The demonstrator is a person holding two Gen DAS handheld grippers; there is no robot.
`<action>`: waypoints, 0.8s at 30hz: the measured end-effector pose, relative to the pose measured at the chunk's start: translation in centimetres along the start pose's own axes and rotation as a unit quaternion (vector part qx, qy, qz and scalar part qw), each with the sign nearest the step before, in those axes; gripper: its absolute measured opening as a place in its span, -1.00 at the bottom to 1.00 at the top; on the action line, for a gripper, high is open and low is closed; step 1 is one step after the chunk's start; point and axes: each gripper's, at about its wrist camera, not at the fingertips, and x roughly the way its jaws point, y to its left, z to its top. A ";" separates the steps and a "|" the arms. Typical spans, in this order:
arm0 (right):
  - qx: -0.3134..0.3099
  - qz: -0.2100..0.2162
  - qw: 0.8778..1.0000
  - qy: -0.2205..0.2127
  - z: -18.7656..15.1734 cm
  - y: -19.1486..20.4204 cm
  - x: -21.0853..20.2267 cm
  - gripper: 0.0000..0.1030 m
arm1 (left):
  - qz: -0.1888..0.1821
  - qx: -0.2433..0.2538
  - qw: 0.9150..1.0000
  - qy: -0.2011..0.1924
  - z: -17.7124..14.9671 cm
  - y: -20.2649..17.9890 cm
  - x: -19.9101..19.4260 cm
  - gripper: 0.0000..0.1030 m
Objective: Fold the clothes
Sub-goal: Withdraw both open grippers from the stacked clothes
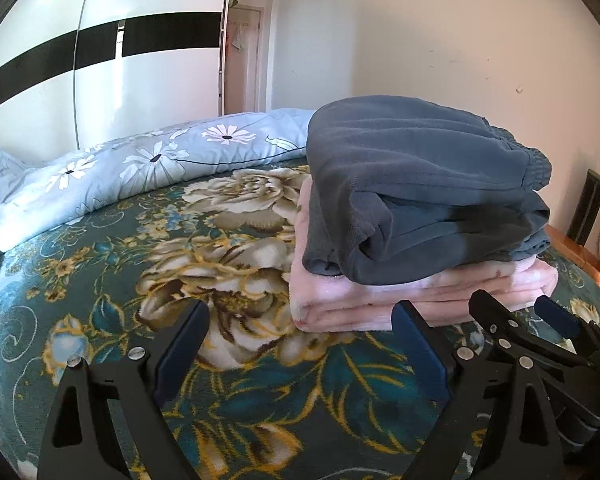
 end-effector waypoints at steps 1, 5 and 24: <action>0.001 0.000 1.000 0.001 0.0 -0.1 0.0 0.85 | 0.000 -0.001 1.000 0.000 0.0 0.0 0.0 0.80; 0.004 -0.001 1.000 0.005 -0.1 -0.3 0.1 0.92 | -0.001 -0.005 1.000 -0.001 -0.1 0.1 -0.1 0.80; -0.014 -0.012 1.000 0.009 0.0 1.2 -0.3 1.00 | 0.002 -0.015 1.000 0.016 -0.1 0.9 0.1 0.80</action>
